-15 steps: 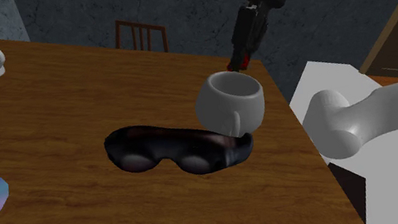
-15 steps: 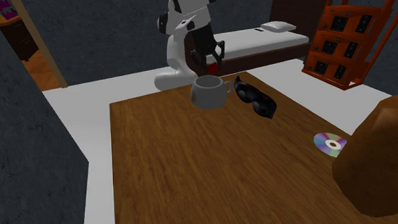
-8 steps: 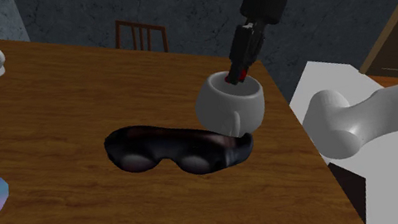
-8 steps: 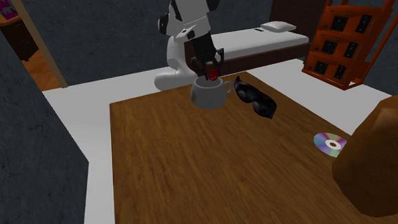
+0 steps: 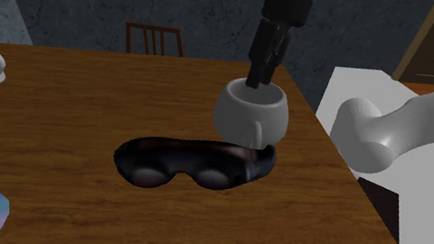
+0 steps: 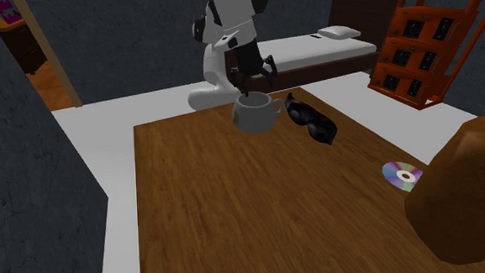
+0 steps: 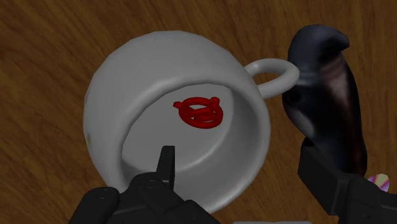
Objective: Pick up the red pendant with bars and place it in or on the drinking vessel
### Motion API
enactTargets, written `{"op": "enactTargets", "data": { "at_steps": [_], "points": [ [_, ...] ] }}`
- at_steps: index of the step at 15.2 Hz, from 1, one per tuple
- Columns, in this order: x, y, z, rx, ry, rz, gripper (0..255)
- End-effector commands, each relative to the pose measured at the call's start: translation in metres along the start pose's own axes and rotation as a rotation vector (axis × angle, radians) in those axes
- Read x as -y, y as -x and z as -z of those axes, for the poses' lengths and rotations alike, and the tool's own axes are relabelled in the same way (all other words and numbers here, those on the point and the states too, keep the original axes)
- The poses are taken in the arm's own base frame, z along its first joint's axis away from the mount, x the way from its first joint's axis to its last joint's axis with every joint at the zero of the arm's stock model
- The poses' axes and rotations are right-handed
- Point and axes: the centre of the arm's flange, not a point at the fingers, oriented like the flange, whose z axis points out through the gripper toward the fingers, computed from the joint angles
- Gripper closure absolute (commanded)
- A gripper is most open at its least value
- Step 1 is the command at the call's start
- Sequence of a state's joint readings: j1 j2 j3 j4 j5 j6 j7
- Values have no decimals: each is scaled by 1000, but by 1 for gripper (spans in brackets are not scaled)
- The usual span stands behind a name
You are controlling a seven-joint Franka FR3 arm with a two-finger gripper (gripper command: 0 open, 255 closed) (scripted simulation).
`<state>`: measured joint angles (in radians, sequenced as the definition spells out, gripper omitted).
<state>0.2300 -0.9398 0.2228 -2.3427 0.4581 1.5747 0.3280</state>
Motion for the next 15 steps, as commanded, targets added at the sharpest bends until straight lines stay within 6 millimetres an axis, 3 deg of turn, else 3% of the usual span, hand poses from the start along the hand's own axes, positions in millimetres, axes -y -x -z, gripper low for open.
{"op": "enactTargets", "data": {
  "at_steps": [1,3,7,15],
  "points": [
    [0,0,0,0,0,0,0],
    [0,0,0,0,0,0,0],
    [0,0,50,0,0,0,0],
    [0,0,50,0,0,0,0]
  ]
}}
